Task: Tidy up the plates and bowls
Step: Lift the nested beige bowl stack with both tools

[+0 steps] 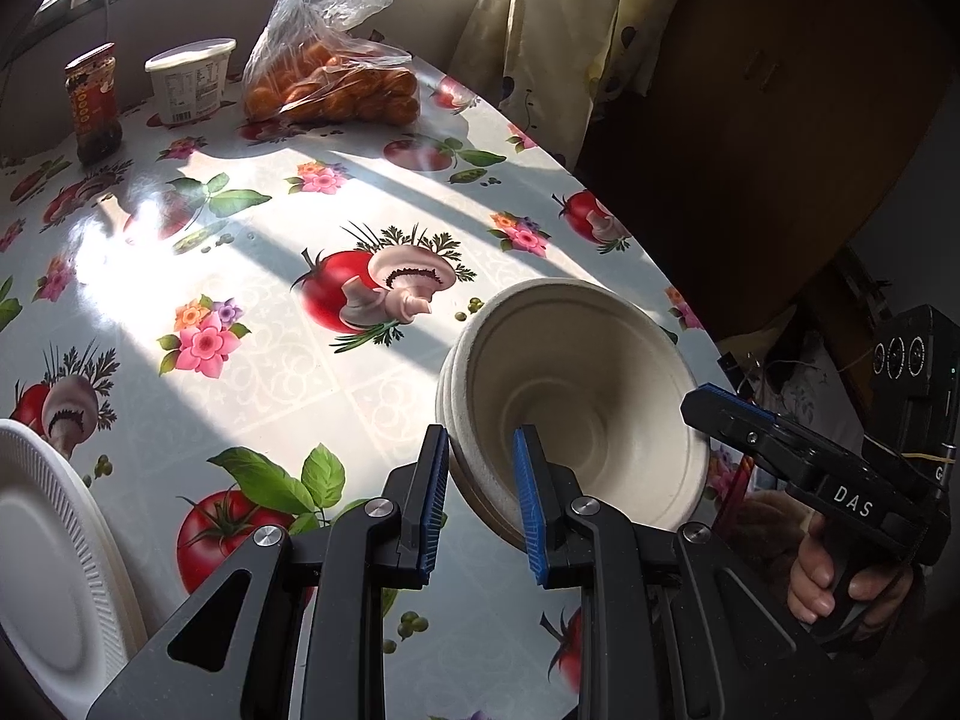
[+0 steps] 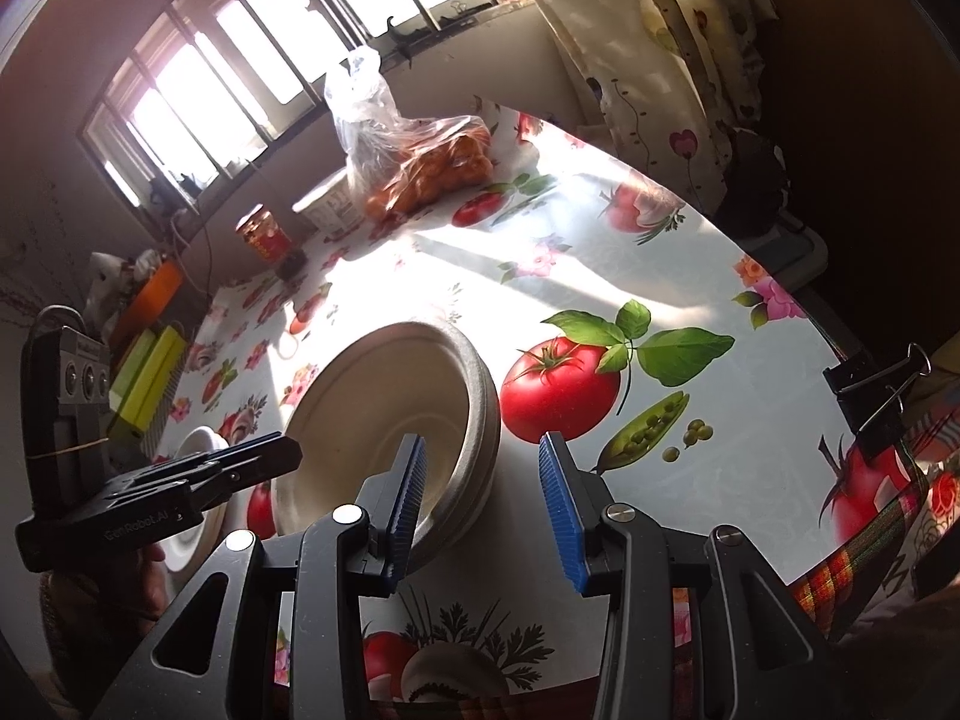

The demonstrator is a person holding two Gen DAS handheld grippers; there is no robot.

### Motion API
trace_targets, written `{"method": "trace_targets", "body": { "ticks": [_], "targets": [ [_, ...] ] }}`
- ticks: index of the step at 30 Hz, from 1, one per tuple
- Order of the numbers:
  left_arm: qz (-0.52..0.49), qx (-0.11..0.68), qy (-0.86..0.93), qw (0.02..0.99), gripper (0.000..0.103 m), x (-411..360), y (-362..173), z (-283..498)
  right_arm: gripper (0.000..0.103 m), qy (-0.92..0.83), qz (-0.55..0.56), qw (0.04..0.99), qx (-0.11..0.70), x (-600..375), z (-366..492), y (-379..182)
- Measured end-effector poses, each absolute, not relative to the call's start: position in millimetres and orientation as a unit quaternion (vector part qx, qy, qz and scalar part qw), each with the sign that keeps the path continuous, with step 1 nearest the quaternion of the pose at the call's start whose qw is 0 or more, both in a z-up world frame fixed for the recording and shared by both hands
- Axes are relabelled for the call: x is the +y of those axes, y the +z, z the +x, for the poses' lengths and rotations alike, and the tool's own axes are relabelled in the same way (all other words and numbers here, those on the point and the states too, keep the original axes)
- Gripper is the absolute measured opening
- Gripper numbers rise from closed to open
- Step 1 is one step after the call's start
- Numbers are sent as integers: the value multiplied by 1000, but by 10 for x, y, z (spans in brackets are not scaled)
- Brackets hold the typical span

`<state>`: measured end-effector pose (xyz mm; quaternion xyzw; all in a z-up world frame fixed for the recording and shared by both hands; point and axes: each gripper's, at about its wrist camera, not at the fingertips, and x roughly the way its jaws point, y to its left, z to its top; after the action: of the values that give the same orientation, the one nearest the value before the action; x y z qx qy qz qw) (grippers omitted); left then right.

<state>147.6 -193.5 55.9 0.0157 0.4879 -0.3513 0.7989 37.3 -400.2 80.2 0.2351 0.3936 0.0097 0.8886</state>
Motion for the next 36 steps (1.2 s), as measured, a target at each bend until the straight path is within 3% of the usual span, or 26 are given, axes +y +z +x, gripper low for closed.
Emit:
{"method": "trace_targets", "body": {
  "ticks": [16, 21, 36],
  "targets": [
    [-28, 498, -373, 783, 23, -1865, 495, 1554, 38, 38, 219, 888, 403, -3916, 456, 758],
    [-35, 498, -371, 783, 23, -1837, 489, 1562, 31, 34, 223, 888, 402, -3937, 462, 756],
    [-31, 511, -365, 778, 23, -1876, 425, 1593, 30, 28, 229, 885, 405, -3956, 452, 727]
  ]
}}
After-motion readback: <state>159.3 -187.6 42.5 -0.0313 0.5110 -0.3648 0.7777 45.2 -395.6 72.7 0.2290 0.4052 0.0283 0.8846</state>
